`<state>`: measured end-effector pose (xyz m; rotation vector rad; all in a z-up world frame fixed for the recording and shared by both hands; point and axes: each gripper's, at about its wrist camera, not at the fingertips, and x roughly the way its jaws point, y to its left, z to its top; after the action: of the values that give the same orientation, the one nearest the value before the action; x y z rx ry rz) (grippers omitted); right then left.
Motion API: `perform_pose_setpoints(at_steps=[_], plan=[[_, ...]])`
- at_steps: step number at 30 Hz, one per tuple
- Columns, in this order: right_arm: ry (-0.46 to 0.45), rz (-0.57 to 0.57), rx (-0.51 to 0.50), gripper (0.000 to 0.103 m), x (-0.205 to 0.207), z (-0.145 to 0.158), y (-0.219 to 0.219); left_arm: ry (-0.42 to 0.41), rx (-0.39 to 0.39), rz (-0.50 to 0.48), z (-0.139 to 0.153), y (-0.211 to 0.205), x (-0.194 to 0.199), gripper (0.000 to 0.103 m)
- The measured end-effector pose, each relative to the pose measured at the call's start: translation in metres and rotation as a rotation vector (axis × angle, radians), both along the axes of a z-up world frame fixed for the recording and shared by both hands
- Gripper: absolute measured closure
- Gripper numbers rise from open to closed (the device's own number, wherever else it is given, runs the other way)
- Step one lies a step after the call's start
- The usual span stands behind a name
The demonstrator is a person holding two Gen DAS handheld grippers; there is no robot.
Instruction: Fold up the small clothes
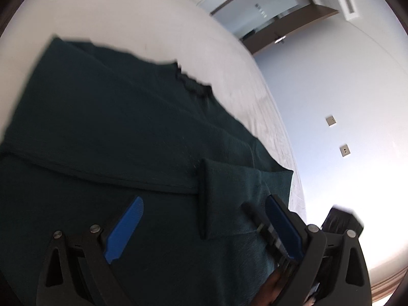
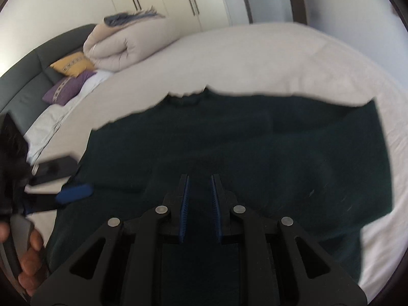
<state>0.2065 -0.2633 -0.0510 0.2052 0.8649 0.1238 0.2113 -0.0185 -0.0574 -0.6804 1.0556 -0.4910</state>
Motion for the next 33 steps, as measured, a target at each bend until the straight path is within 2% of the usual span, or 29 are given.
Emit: perform_pose_setpoints(at_steps=[2, 4, 5, 7, 8, 10, 12, 14, 15, 19, 22, 25, 26, 30, 33], plan=[[0.020, 0.023, 0.034, 0.086, -0.020, -0.014, -0.006, 0.042, -0.012, -0.021, -0.008, -0.011, 0.009, 0.005], [0.010, 0.012, 0.080, 0.085, -0.042, -0.016, -0.013, 0.068, 0.022, -0.014, -0.010, -0.019, 0.012, 0.005], [0.000, 0.000, 0.115, 0.080, -0.052, -0.026, -0.020, 0.066, 0.028, -0.014, -0.011, -0.023, 0.012, 0.005], [-0.020, -0.038, 0.202, 0.048, -0.073, -0.024, -0.041, 0.074, 0.066, -0.027, -0.013, -0.033, 0.012, 0.005], [-0.040, -0.072, 0.259, 0.028, -0.085, -0.024, -0.054, 0.083, 0.098, -0.034, -0.015, -0.041, 0.012, 0.005], [-0.055, -0.101, 0.350, 0.027, -0.102, -0.020, -0.072, 0.085, 0.137, -0.046, -0.016, -0.051, 0.012, 0.005], [-0.040, -0.120, 0.381, 0.027, -0.105, -0.020, -0.084, 0.081, 0.184, -0.053, -0.015, -0.062, 0.012, 0.008], [-0.039, -0.119, 0.404, 0.027, -0.109, -0.020, -0.091, 0.093, 0.211, -0.065, -0.016, -0.071, 0.015, 0.025], [-0.040, -0.120, 0.412, 0.027, -0.111, -0.021, -0.094, 0.100, 0.230, -0.062, -0.017, -0.073, 0.016, 0.030], [-0.030, -0.162, 0.470, 0.027, -0.106, -0.025, -0.107, 0.115, 0.297, -0.068, -0.018, -0.076, 0.020, 0.072], [-0.027, -0.199, 0.546, 0.027, -0.114, -0.029, -0.124, 0.105, 0.298, -0.077, -0.016, -0.073, 0.020, 0.090], [-0.031, -0.219, 0.589, 0.027, -0.119, -0.028, -0.131, 0.079, 0.273, -0.083, -0.005, -0.065, 0.019, 0.094], [-0.028, -0.228, 0.612, 0.027, -0.118, -0.029, -0.134, 0.064, 0.271, -0.084, 0.001, -0.061, 0.021, 0.098], [-0.029, -0.269, 0.720, 0.027, -0.114, -0.032, -0.150, -0.036, 0.270, -0.055, 0.039, -0.043, 0.027, 0.098], [-0.037, -0.299, 0.779, 0.027, -0.109, -0.032, -0.159, -0.077, 0.249, -0.036, 0.060, -0.025, 0.034, 0.098]])
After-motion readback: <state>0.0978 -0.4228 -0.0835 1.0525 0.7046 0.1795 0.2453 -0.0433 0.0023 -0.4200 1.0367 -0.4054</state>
